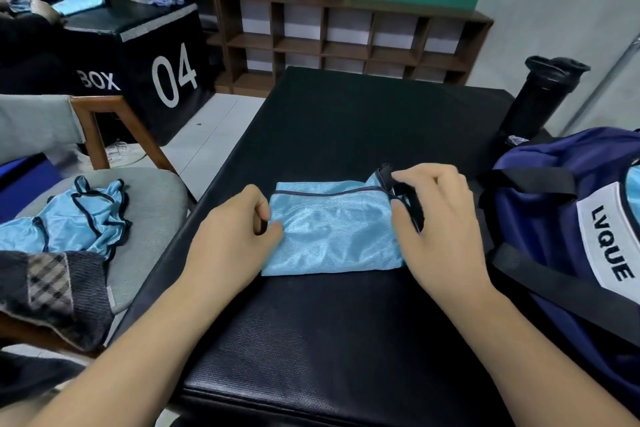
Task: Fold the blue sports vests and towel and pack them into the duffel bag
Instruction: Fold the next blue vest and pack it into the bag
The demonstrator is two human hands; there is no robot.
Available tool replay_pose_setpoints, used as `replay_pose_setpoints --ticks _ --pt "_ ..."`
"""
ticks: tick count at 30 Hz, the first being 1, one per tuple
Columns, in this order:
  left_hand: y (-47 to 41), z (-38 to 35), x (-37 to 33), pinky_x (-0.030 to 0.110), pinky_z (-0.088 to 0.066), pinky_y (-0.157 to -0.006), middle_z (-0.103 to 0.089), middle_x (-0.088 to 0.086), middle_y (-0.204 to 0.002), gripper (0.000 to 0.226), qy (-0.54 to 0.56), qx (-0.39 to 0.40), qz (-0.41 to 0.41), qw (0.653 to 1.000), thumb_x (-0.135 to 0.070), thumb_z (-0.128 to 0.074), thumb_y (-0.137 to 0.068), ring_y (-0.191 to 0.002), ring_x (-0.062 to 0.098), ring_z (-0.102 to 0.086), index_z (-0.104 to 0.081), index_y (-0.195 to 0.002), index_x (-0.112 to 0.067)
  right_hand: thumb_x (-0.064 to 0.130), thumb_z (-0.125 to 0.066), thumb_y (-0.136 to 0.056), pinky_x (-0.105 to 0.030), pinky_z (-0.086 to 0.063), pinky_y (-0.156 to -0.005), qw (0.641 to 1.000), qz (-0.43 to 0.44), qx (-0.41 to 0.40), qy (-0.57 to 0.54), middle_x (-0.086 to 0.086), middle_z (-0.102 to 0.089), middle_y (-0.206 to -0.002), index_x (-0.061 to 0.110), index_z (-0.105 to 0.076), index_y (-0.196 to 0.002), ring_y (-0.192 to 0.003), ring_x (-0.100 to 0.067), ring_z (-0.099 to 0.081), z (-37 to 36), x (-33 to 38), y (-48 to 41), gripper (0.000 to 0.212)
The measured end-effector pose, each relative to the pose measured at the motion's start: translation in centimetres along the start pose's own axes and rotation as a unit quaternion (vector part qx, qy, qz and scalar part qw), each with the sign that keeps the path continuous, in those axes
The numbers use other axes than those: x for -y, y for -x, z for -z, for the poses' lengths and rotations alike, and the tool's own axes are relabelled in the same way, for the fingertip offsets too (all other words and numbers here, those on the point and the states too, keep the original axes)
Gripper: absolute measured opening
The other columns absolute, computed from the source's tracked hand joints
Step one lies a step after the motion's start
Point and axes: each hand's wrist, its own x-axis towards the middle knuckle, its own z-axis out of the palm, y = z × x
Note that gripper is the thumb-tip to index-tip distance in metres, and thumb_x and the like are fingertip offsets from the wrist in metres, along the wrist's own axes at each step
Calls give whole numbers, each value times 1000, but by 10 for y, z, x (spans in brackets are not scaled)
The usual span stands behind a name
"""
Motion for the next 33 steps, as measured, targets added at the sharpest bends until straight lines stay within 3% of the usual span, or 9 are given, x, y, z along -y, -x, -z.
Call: replay_pose_setpoints --ticks 2,5,8,12,18,21,26,29,33 --pt "-1 -3 0 39 -52 -68 -55 -11 -89 25 13 -11 -63 998 -26 -74 -91 -75 10 -58 -51 -85 -33 14 -70 -99 -46 -48 -91 995 101 3 4 -1 -59 -116 13 -70 -124 -102 -25 -56 -2 14 5 25" --pt "-3 -7 5 34 -50 -81 -50 -19 -111 18 24 19 -119 992 -25 -72 -95 -94 10 -55 -58 -95 -36 33 -70 -99 -41 -50 -85 976 194 98 4 1 -59 -103 15 -73 -119 -92 -22 -55 -11 33 18 27" --pt "-10 -9 15 42 -41 -107 -45 -26 -143 14 6 86 -131 988 -31 -67 -101 -128 9 -45 -63 -111 -39 47 -62 -99 -38 -48 -85 953 223 195 58 5 -53 -106 21 -68 -119 -94 -18 -49 -18 41 28 33" --pt "-32 -8 17 50 -30 -122 -41 -25 -157 20 -42 180 -125 975 -32 -57 -107 -153 4 -25 -59 -125 -40 34 -52 -102 -37 -49 -85 944 232 215 95 5 -52 -109 22 -65 -114 -92 -18 -48 -27 42 33 22" --pt "-54 -17 12 42 -35 -114 -56 -15 -141 10 -28 204 -117 971 -32 -54 -107 -140 8 -43 -55 -116 -37 22 -52 -97 -37 -49 -79 945 229 209 101 4 -52 -100 21 -63 -101 -85 -19 -47 -34 38 32 12" --pt "-51 -14 14 41 -35 -104 -54 -21 -127 7 -68 188 -127 972 -35 -50 -107 -126 11 -44 -55 -111 -37 18 -55 -93 -39 -48 -77 949 223 203 90 3 -54 -97 21 -65 -98 -83 -21 -49 -35 34 31 11" --pt "-35 4 18 37 -35 -94 -48 -20 -106 33 -130 137 -151 970 -56 -28 -96 -104 10 -41 -58 -101 -44 9 -68 -88 -38 -42 -86 962 179 190 80 8 -57 -102 27 -68 -104 -92 -19 -53 -29 8 21 23" --pt "-20 12 15 37 -40 -93 -48 -21 -102 26 -121 123 -185 968 -54 -38 -95 -98 9 -43 -63 -94 -45 -1 -68 -89 -40 -40 -90 972 130 180 73 13 -59 -110 32 -71 -108 -102 -17 -54 -24 -14 11 38" --pt "1 15 8 30 -40 -88 -51 -23 -104 10 -90 138 -243 956 -54 -61 -88 -101 8 -48 -65 -86 -44 0 -57 -100 -41 -39 -92 979 64 190 39 21 -62 -117 37 -73 -111 -110 -12 -52 -15 -38 1 42"
